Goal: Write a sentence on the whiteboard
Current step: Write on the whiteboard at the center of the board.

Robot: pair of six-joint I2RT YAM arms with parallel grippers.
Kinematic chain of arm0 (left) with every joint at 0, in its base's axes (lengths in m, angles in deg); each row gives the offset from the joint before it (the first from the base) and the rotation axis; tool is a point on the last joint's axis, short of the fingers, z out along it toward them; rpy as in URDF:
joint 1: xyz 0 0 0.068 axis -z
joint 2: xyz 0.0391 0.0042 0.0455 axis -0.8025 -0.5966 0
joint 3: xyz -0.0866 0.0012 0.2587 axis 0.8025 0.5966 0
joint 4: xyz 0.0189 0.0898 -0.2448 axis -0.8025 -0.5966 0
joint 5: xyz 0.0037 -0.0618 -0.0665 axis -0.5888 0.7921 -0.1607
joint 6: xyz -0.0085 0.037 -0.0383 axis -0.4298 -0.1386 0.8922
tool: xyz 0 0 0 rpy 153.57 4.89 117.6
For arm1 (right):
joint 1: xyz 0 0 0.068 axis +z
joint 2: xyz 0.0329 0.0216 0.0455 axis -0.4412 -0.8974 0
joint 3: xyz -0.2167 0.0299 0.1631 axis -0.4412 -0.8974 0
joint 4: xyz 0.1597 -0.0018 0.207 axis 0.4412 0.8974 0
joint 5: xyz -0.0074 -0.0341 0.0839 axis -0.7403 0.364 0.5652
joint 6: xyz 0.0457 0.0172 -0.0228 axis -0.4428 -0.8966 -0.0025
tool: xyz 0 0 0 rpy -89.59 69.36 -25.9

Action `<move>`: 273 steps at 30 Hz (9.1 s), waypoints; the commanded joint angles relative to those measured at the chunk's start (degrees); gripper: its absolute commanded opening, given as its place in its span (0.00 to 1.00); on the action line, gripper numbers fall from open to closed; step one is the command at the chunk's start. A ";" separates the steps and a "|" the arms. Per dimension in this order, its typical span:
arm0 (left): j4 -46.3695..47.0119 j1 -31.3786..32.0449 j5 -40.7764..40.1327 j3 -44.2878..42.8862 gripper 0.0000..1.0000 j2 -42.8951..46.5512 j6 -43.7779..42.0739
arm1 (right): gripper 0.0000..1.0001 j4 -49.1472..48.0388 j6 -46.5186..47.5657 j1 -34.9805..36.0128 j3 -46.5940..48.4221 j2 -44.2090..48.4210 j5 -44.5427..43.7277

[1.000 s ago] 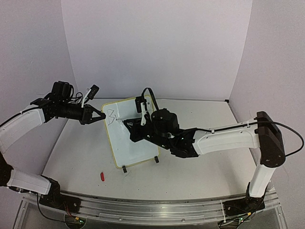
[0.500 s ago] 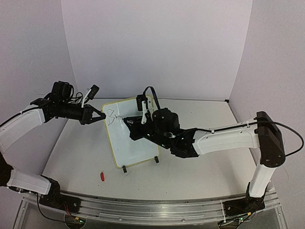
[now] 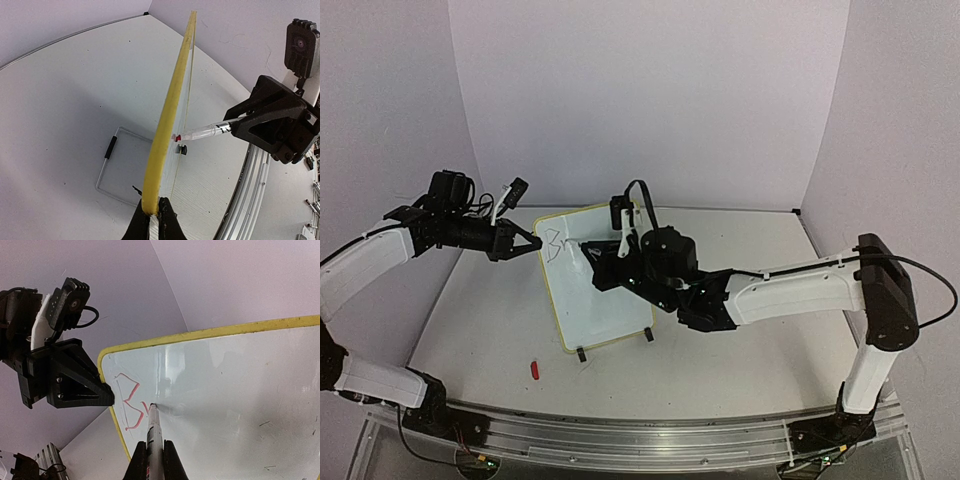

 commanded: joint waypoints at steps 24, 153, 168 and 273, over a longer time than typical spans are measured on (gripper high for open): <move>-1.37 0.80 -3.80 0.76 0.00 -0.01 -2.25 | 0.00 3.11 2.54 -0.80 -3.89 9.18 5.92; -1.61 1.77 -4.00 0.47 0.00 -1.52 -2.51 | 0.00 3.75 4.62 -1.02 2.98 1.23 0.48; -1.85 2.28 -5.78 0.83 0.00 -1.01 -2.61 | 0.00 4.01 4.09 -1.15 -2.83 9.18 10.57; -2.36 3.88 -6.76 0.50 0.00 -2.19 -3.02 | 0.00 2.03 0.15 -6.46 -5.72 8.72 8.09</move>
